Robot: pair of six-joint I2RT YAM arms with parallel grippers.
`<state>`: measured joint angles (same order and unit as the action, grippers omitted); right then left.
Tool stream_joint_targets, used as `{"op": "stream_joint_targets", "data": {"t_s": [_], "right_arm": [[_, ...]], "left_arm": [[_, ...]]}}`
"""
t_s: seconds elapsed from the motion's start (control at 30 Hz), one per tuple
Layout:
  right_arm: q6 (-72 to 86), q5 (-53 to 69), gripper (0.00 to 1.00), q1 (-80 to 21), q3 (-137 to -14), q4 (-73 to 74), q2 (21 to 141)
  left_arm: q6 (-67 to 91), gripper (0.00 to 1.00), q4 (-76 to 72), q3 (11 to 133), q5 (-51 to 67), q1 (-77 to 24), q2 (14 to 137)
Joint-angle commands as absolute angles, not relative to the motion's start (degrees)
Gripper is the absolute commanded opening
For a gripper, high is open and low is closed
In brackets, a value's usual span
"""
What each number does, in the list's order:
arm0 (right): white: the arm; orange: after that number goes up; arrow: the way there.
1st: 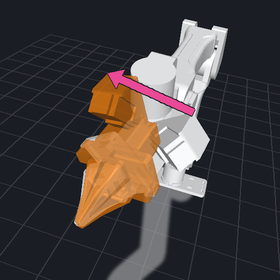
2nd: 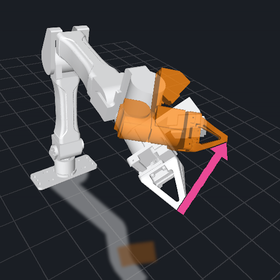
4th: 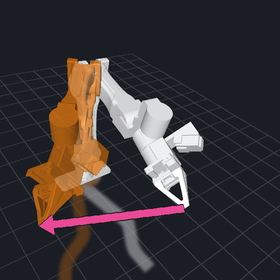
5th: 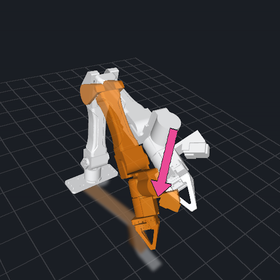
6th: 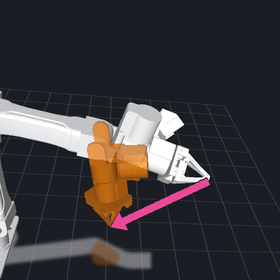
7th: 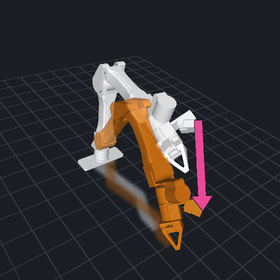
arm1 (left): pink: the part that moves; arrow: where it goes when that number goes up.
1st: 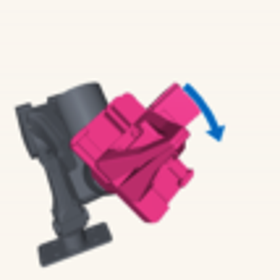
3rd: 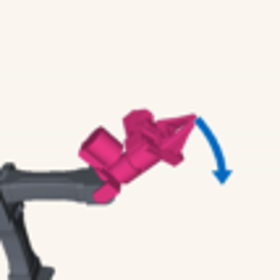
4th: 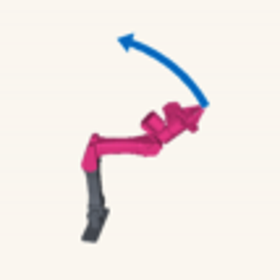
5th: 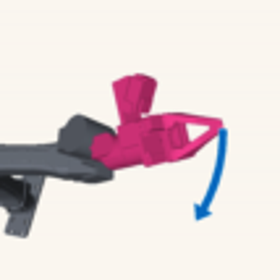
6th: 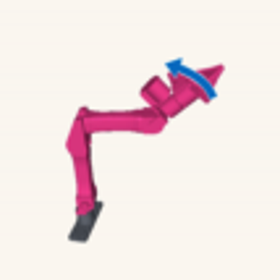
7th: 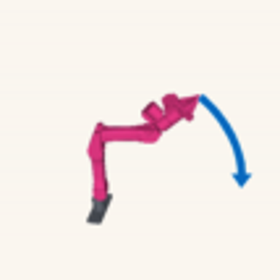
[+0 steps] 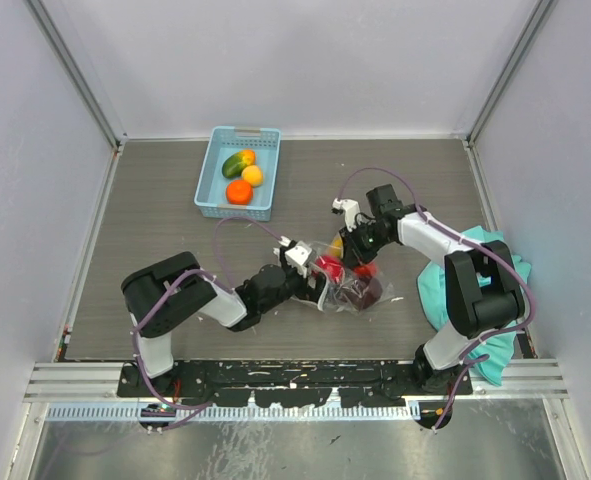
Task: Open the zip-top bag and remove the fake food
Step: Pick up the fake fruit from the zipper food storage bag.
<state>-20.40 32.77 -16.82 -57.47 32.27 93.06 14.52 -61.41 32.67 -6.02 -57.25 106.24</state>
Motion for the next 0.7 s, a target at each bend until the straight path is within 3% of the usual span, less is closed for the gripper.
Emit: {"op": "stream_joint_targets", "data": {"t_s": [0.0,0.37,0.43,0.57,0.67], "right_arm": [[-23.4,38.9,0.05,-18.8,-59.9,35.2,92.8],[-25.4,42.9,0.04,-20.7,-60.9,38.3,93.5],[-24.9,41.6,0.03,-20.7,-61.0,38.0,93.5],[-22.8,38.1,0.04,-20.5,-60.8,36.7,93.2],[-22.1,35.6,0.05,-20.4,-60.4,35.9,92.7]], "left_arm": [[11.6,0.98,-61.5,35.8,-9.4,-58.4,105.3],[11.4,1.0,-54.8,38.9,-12.7,-58.9,105.4],[11.8,0.96,-53.5,38.8,-13.3,-58.9,105.0],[12.9,0.73,-50.5,38.3,-13.5,-58.9,103.3],[13.8,0.48,-48.8,37.3,-13.5,-58.9,101.0]]}}
